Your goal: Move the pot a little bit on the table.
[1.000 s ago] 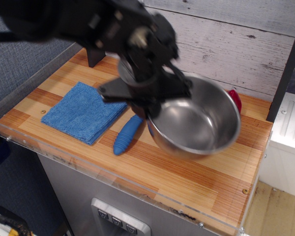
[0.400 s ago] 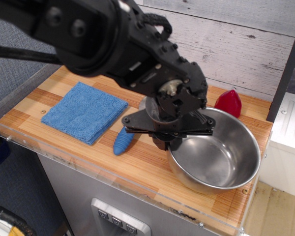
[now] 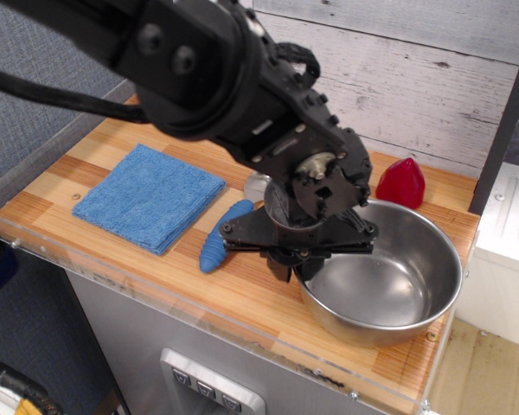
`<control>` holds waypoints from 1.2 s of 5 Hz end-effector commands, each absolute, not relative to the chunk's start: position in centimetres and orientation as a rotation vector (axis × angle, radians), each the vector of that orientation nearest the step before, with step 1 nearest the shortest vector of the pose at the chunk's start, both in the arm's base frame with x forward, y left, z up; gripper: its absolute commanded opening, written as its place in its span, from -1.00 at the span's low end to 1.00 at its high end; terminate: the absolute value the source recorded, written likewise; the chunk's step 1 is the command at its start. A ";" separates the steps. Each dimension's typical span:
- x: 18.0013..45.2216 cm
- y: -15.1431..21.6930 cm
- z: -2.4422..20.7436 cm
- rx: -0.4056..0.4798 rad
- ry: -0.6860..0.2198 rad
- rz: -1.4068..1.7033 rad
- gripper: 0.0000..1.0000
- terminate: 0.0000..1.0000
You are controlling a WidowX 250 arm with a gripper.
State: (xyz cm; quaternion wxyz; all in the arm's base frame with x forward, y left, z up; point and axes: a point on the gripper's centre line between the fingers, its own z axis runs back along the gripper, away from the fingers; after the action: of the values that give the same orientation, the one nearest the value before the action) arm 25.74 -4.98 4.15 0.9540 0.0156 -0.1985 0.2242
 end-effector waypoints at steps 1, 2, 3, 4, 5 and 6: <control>25.8 -5.1 5.1 0.026 -0.436 0.492 1.00 -1.00; 25.8 -5.1 5.4 0.019 -0.438 0.499 1.00 -1.00; 25.7 -4.5 7.1 0.013 -0.468 0.502 1.00 -1.00; 25.3 -4.0 9.6 -0.026 -0.518 0.523 1.00 -1.00; 24.7 -3.7 11.6 -0.037 -0.560 0.518 1.00 -1.00; 24.7 -3.7 11.6 -0.037 -0.560 0.518 1.00 -1.00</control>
State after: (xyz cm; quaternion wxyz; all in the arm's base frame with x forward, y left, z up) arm 25.33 -3.68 10.85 0.9329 -0.0106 -0.2597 0.2495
